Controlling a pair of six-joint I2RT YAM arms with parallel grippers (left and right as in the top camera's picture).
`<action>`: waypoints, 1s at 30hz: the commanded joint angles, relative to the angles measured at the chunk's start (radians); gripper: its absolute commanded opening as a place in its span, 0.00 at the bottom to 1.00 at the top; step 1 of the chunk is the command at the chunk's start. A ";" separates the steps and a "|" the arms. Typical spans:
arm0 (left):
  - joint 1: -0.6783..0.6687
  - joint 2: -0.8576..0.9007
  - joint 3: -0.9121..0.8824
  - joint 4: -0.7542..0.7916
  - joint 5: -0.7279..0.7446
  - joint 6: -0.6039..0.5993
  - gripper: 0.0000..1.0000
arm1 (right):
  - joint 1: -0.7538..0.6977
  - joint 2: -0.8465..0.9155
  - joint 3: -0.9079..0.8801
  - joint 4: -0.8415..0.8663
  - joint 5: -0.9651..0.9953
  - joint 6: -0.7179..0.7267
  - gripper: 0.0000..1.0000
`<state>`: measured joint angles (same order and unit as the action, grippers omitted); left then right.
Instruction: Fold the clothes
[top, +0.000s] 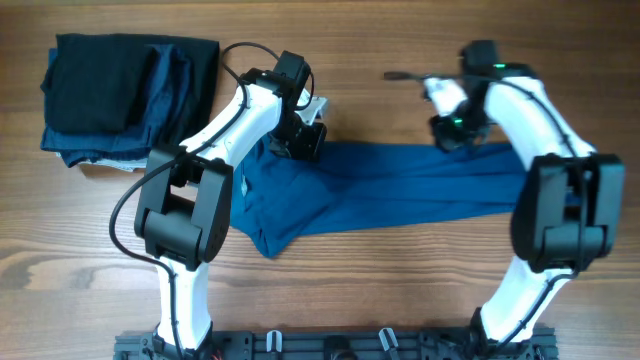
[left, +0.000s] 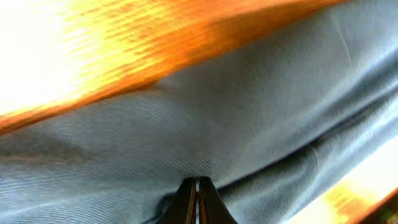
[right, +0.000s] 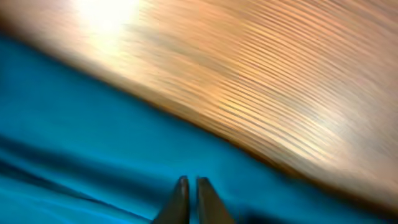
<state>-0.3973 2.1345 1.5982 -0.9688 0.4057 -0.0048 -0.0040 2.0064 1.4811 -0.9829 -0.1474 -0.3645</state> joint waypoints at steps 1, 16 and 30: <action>-0.011 -0.023 0.032 -0.008 0.094 0.080 0.04 | -0.134 -0.006 -0.002 -0.011 0.027 0.236 0.04; -0.272 -0.019 0.042 0.115 -0.175 0.185 0.04 | -0.378 0.003 -0.037 -0.025 0.029 0.320 0.04; -0.302 -0.007 0.042 0.240 -0.232 0.185 0.09 | -0.415 0.003 -0.311 0.363 0.028 0.343 0.04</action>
<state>-0.6949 2.1334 1.6218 -0.7490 0.1886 0.1635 -0.4152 1.9629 1.2301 -0.6655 -0.1349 -0.0376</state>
